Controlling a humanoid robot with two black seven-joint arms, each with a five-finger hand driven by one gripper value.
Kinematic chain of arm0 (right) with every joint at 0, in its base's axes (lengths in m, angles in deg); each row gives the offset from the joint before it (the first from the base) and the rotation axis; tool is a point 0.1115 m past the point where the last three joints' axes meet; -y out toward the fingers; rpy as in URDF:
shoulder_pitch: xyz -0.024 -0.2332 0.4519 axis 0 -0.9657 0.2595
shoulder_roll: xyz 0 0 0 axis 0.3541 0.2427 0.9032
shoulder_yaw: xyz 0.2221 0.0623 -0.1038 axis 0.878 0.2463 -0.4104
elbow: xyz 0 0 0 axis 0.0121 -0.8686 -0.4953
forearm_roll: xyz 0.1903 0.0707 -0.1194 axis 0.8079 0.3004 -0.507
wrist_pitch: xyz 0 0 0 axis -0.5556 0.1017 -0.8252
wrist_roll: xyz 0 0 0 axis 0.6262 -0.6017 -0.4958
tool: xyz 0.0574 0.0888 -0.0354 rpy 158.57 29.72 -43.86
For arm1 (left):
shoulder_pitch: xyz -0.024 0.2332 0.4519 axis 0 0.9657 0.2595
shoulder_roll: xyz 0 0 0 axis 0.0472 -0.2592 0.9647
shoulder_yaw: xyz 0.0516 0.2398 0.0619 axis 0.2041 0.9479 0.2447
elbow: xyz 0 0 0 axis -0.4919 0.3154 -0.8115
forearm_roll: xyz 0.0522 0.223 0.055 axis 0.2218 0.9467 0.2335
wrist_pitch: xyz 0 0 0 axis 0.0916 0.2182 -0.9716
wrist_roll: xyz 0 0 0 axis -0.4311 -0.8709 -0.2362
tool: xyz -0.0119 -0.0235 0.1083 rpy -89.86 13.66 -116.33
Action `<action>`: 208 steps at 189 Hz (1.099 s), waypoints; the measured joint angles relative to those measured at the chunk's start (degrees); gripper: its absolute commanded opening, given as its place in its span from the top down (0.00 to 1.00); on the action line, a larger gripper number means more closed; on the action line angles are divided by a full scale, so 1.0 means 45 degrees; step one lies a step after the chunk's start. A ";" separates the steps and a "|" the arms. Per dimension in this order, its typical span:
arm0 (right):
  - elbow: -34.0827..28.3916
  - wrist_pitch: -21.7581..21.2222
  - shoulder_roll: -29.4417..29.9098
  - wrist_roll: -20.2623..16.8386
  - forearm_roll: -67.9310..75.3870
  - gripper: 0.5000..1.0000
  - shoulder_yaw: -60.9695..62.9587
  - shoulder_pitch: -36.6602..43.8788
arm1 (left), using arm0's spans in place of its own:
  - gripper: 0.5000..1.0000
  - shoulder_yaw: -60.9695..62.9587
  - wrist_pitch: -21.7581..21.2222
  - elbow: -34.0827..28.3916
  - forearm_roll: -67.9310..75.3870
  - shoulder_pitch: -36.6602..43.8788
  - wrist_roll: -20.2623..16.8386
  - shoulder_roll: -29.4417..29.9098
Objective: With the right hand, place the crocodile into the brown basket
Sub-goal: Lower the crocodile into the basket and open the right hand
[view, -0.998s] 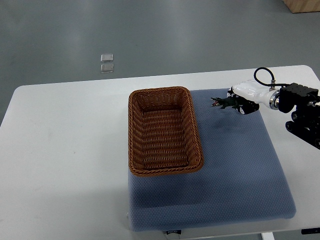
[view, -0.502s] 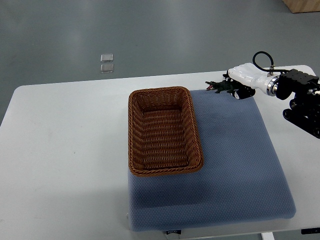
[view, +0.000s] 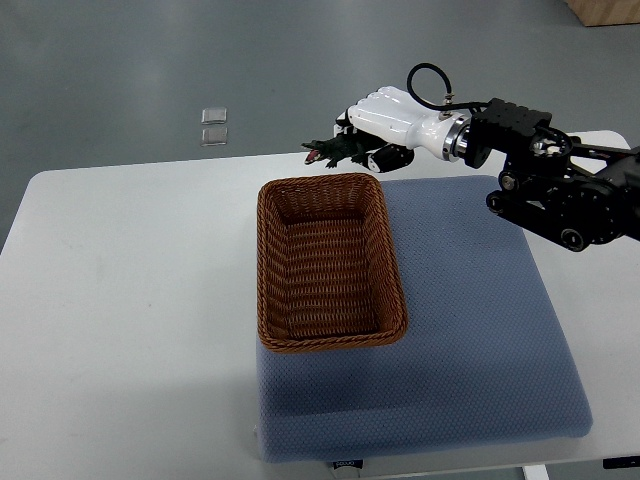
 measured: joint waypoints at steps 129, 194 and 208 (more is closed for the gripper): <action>0.0171 0.0126 0.0890 -0.0008 -0.0606 0.35 -0.1060 -0.0913 | 0.00 0.0000 0.0000 0.0000 0.0000 -0.0001 0.0000 0.0000; 0.0171 0.0620 0.0761 0.0076 -0.0606 0.17 -0.0954 -0.1185 | 0.00 0.0000 0.0000 0.0000 0.0000 -0.0001 0.0000 0.0000; 0.0178 0.0624 0.0676 0.0089 -0.0606 0.17 -0.0851 -0.1184 | 0.00 0.0000 0.0000 0.0000 0.0000 0.0000 0.0000 0.0000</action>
